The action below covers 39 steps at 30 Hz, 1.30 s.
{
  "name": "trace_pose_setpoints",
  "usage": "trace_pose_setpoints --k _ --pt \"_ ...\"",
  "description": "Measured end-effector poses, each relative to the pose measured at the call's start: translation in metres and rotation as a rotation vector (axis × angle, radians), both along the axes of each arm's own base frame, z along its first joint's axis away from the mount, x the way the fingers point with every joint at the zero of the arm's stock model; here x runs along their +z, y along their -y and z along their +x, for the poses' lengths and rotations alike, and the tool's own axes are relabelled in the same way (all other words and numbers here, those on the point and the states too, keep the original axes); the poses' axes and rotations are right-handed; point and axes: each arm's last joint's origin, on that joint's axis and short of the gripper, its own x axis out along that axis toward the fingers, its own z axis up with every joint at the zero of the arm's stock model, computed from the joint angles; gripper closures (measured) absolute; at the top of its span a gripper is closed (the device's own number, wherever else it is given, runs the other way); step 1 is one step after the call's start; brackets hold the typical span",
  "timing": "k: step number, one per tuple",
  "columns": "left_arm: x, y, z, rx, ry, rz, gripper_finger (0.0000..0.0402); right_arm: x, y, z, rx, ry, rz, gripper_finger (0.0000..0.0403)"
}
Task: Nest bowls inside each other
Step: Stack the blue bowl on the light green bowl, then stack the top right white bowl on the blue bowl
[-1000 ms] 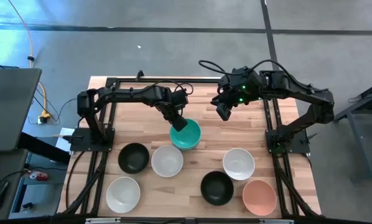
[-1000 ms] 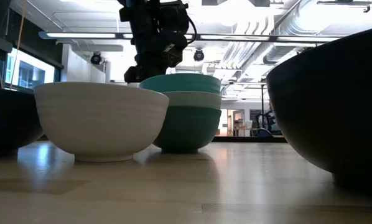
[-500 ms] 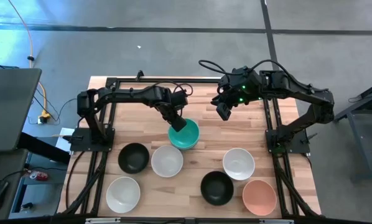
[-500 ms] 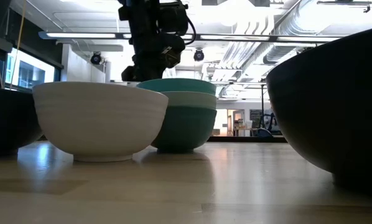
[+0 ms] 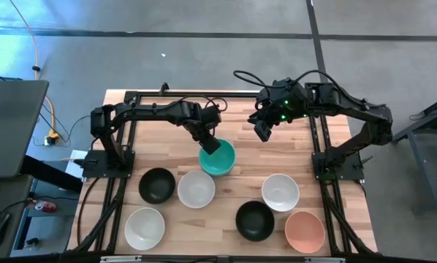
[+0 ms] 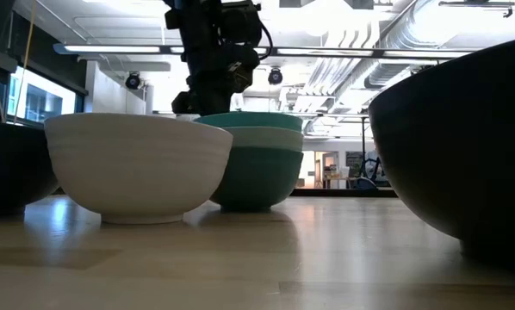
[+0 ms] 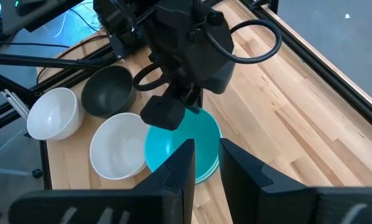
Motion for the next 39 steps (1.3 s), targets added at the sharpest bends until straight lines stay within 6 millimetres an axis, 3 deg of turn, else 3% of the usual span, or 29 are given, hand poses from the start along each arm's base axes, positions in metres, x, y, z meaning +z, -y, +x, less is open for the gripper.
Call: trace_pose_setpoints --k 9,23,32,39 --pt "0.001 0.0 0.003 -0.011 0.039 -0.009 0.0292 -0.001 0.0 -0.002 0.0 -0.022 0.002 0.0339" --pt "0.005 -0.005 -0.001 -0.021 0.059 -0.048 0.0284 -0.003 0.0 -0.002 0.0 -0.036 0.003 0.0339" --pt "0.022 -0.016 -0.018 -0.007 0.078 -0.02 0.0284 -0.004 0.0 -0.004 0.006 -0.06 0.0 0.0339" --pt "0.055 -0.029 -0.045 -0.036 0.176 0.029 0.0284 -0.015 -0.004 -0.016 0.074 -0.223 0.095 0.0339"
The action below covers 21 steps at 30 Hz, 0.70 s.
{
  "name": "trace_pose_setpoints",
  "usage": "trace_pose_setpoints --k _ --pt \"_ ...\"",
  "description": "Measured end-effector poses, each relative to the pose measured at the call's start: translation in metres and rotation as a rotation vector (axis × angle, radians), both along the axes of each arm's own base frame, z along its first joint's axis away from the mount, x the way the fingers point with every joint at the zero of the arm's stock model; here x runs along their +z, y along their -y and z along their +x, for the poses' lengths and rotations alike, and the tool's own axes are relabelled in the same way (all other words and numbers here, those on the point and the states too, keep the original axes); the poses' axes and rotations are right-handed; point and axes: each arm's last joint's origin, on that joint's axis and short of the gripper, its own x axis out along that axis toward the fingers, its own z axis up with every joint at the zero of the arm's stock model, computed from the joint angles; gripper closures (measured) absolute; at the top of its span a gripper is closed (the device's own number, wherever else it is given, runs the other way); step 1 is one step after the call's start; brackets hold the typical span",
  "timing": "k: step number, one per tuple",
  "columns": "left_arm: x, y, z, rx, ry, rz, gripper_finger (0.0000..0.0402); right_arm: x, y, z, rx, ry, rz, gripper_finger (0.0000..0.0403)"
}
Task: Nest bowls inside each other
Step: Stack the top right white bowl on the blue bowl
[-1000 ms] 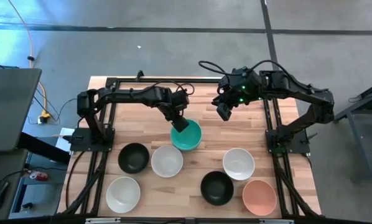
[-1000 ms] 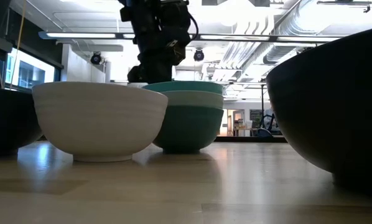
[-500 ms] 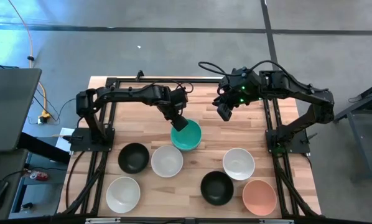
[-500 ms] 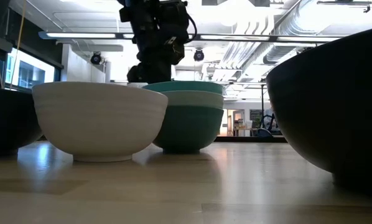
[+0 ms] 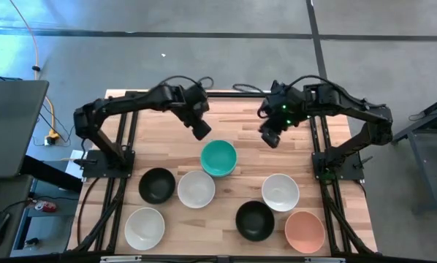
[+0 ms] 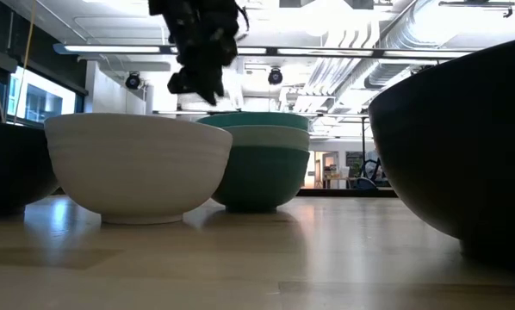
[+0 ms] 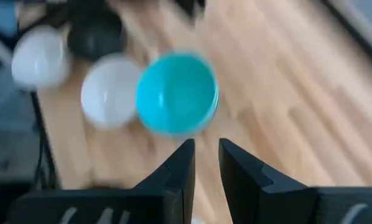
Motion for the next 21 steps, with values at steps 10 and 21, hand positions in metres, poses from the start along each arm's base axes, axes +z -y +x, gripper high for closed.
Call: trace_pose_setpoints --k 10,21 --pt "0.044 -0.02 -0.017 0.132 0.291 0.095 0.0284 -0.01 -0.005 -0.019 0.116 -0.212 0.087 0.0339" --pt "0.06 -0.021 -0.009 -0.087 0.546 0.049 0.0284 -0.012 -0.005 -0.017 0.273 -0.212 0.021 0.0339"
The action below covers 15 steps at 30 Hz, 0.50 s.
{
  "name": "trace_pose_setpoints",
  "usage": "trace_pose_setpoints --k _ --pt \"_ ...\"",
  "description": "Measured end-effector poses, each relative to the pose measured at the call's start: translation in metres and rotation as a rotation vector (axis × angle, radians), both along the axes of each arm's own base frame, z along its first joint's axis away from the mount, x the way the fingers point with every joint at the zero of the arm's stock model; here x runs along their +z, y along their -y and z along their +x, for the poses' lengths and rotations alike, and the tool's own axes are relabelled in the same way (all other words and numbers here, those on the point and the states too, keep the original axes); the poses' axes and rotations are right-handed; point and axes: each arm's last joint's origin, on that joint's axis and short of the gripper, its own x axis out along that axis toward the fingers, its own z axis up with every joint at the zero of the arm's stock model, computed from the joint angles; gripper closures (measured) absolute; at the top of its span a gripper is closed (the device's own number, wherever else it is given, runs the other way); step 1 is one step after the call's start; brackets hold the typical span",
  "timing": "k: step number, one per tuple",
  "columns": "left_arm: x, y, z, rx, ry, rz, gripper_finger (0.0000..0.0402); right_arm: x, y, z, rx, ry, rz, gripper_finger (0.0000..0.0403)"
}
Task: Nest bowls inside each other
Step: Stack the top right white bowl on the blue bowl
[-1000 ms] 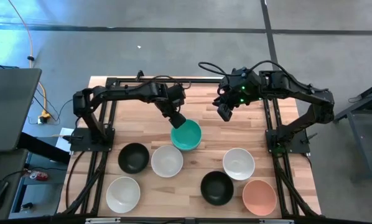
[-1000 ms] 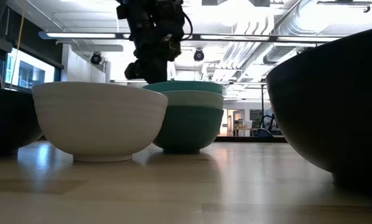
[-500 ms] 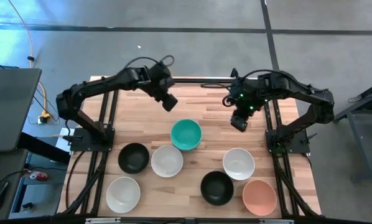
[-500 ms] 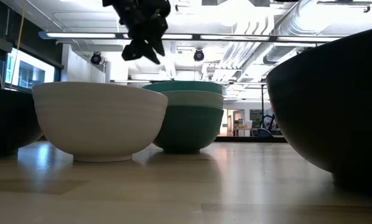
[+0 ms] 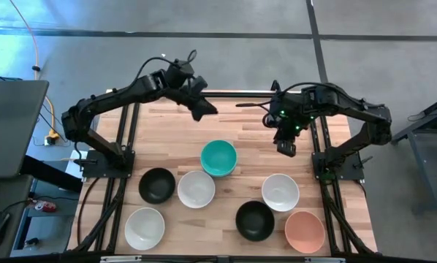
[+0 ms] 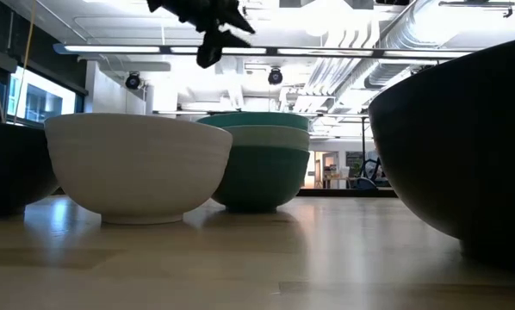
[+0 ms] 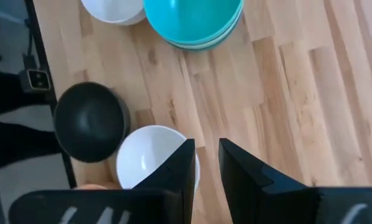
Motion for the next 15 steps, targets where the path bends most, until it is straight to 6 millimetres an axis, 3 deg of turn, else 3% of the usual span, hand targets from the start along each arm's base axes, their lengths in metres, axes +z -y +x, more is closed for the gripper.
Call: trace_pose_setpoints --k 7,12,15 --pt "-0.002 0.024 0.008 -0.249 0.021 0.028 0.0284 0.0 -0.001 -0.001 0.085 0.006 0.005 0.0339" --pt "-0.008 0.034 0.008 -0.306 -0.034 0.041 0.0284 -0.002 -0.001 0.0 0.074 -0.001 -0.002 0.0339" --pt "-0.012 0.037 0.005 -0.296 -0.097 0.035 0.0284 -0.017 -0.001 0.001 0.069 -0.064 0.004 0.0339"
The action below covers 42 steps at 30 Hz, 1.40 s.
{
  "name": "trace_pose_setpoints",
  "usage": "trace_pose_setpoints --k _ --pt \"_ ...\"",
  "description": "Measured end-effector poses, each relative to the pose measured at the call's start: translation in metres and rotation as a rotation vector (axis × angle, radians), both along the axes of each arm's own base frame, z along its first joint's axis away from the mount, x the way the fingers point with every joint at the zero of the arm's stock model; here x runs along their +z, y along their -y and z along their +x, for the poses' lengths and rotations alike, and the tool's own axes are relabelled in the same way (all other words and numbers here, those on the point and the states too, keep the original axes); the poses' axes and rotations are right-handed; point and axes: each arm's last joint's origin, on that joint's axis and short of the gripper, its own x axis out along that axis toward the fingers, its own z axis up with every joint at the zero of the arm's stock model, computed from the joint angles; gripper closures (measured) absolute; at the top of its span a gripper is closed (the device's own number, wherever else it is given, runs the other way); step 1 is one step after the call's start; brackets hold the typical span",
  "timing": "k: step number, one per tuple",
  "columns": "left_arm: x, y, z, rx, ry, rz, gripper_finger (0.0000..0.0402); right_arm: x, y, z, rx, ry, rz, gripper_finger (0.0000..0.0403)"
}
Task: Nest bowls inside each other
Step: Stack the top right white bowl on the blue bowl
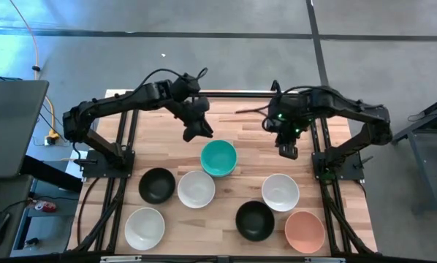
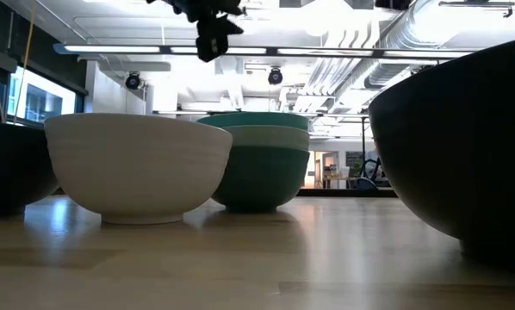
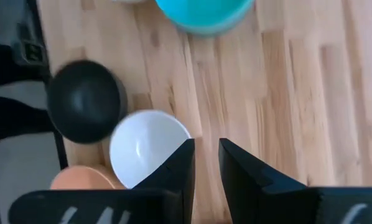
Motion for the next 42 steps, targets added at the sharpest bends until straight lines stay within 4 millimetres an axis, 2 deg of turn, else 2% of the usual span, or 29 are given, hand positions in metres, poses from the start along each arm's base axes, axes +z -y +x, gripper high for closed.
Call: trace_pose_setpoints --k 4,8,10,17,21,24,30,42 --pt "-0.003 0.007 -0.013 0.006 -0.117 0.051 0.0284 -0.037 -0.008 -0.008 0.02 -0.144 0.026 0.0339" --pt "-0.001 0.018 -0.024 -0.023 -0.189 0.106 0.0284 -0.069 -0.018 -0.026 0.035 -0.235 0.042 0.0339" --pt "0.006 0.025 -0.027 -0.038 -0.166 0.133 0.0284 -0.08 -0.022 -0.036 0.014 -0.21 0.053 0.0339" --pt "0.032 0.04 -0.046 0.005 -0.074 0.262 0.0284 -0.105 -0.036 -0.071 -0.151 0.092 0.105 0.0339" --pt "0.046 0.048 -0.055 0.055 -0.015 0.307 0.0284 -0.12 -0.039 -0.096 -0.271 0.115 0.102 0.0339" --pt "0.052 0.053 -0.061 0.096 -0.01 0.334 0.0284 -0.133 -0.042 -0.108 -0.328 0.103 0.116 0.0339" --pt "0.057 0.062 -0.066 0.124 -0.001 0.349 0.0284 -0.156 -0.048 -0.109 -0.37 0.042 0.128 0.0339" --pt "0.056 0.064 -0.065 0.122 -0.004 0.352 0.0284 -0.174 -0.055 -0.088 -0.394 -0.089 0.113 0.0339"
